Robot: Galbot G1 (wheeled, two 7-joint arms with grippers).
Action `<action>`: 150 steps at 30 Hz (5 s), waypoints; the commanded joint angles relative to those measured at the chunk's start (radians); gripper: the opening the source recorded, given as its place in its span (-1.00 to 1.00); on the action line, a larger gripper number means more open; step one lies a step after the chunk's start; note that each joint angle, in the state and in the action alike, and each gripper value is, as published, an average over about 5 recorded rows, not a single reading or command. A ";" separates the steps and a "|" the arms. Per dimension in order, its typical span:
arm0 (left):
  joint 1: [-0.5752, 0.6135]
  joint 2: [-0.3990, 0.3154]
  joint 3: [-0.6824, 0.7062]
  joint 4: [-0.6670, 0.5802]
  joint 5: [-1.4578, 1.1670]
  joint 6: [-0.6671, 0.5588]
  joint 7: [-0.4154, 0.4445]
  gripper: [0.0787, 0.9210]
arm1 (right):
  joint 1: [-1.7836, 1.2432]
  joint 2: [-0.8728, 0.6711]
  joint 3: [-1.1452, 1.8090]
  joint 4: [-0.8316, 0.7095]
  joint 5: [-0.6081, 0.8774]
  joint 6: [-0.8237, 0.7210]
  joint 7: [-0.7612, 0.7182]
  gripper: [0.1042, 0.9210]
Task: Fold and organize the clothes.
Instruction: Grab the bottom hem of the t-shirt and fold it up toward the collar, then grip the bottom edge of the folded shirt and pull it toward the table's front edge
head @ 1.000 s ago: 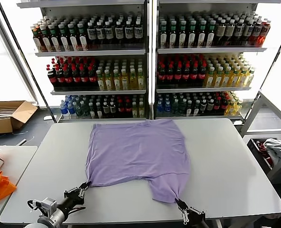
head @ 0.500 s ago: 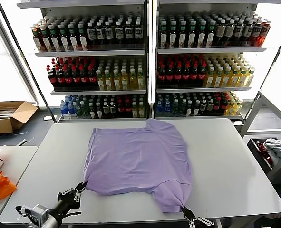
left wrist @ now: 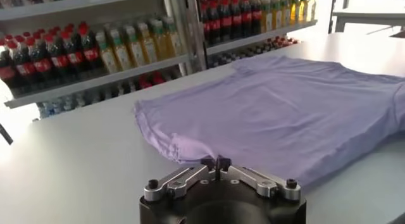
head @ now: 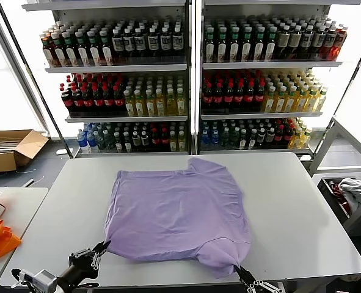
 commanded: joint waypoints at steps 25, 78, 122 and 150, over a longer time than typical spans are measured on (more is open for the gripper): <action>-0.577 0.143 0.282 0.428 -0.099 0.006 -0.045 -0.94 | 0.813 -0.028 -0.250 -0.420 0.110 -0.222 0.221 -0.99; -0.483 -0.001 0.281 0.402 -0.063 0.058 -0.187 0.77 | 0.585 -0.036 -0.205 -0.405 0.033 -0.307 0.334 0.76; -0.438 -0.010 0.268 0.390 -0.102 0.066 -0.168 -0.90 | 0.583 0.006 -0.254 -0.315 0.064 -0.301 0.345 -0.71; -0.411 -0.008 0.255 0.381 -0.088 0.051 -0.144 -0.92 | 0.676 0.036 -0.328 -0.456 0.061 -0.362 0.374 0.15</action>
